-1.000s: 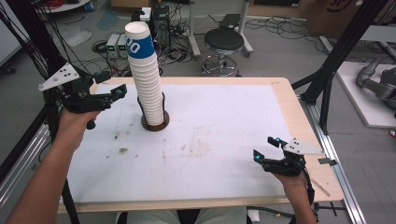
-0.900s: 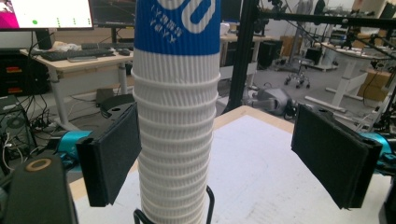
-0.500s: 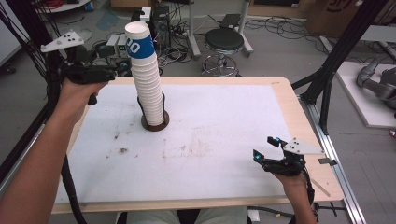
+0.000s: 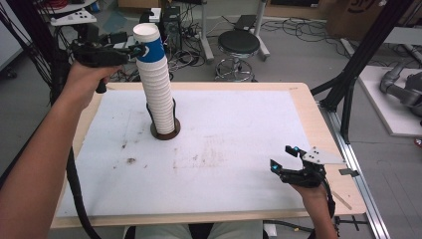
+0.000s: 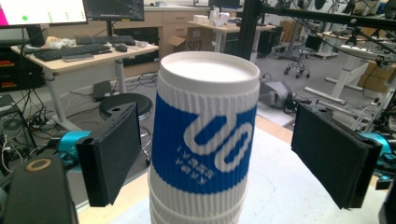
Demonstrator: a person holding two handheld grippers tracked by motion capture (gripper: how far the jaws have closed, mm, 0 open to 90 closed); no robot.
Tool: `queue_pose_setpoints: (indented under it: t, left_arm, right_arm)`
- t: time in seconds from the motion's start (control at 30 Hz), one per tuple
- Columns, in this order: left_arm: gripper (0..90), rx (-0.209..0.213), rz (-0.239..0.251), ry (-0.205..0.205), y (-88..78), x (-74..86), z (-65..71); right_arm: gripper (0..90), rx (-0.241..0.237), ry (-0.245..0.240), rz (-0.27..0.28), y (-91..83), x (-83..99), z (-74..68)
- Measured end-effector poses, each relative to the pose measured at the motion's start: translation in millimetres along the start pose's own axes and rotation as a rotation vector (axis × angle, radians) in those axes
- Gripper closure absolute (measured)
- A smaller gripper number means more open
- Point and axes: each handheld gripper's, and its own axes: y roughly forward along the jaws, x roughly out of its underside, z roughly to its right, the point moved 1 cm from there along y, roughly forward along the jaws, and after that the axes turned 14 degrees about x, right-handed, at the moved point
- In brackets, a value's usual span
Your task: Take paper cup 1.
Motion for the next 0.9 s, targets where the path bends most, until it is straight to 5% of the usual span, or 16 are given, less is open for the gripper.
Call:
queue_pose_setpoints:
  t: [0.37, 0.6, 0.9]
  left_arm:
    - [16.1, -0.005, -0.032, -0.011, 21.2, -14.6, -8.7]
    - [22.9, -0.014, -0.057, 0.017, 36.5, -22.1, -6.7]
    - [30.3, -0.028, -0.059, 0.032, 35.4, -23.4, -8.3]
  right_arm:
    - [20.5, -0.002, 0.002, -0.005, 1.5, 0.5, 0.0]
    - [20.5, -0.002, 0.006, -0.004, 0.4, 0.9, 0.7]
    - [20.5, -0.001, 0.006, -0.001, -0.2, 1.4, 1.7]
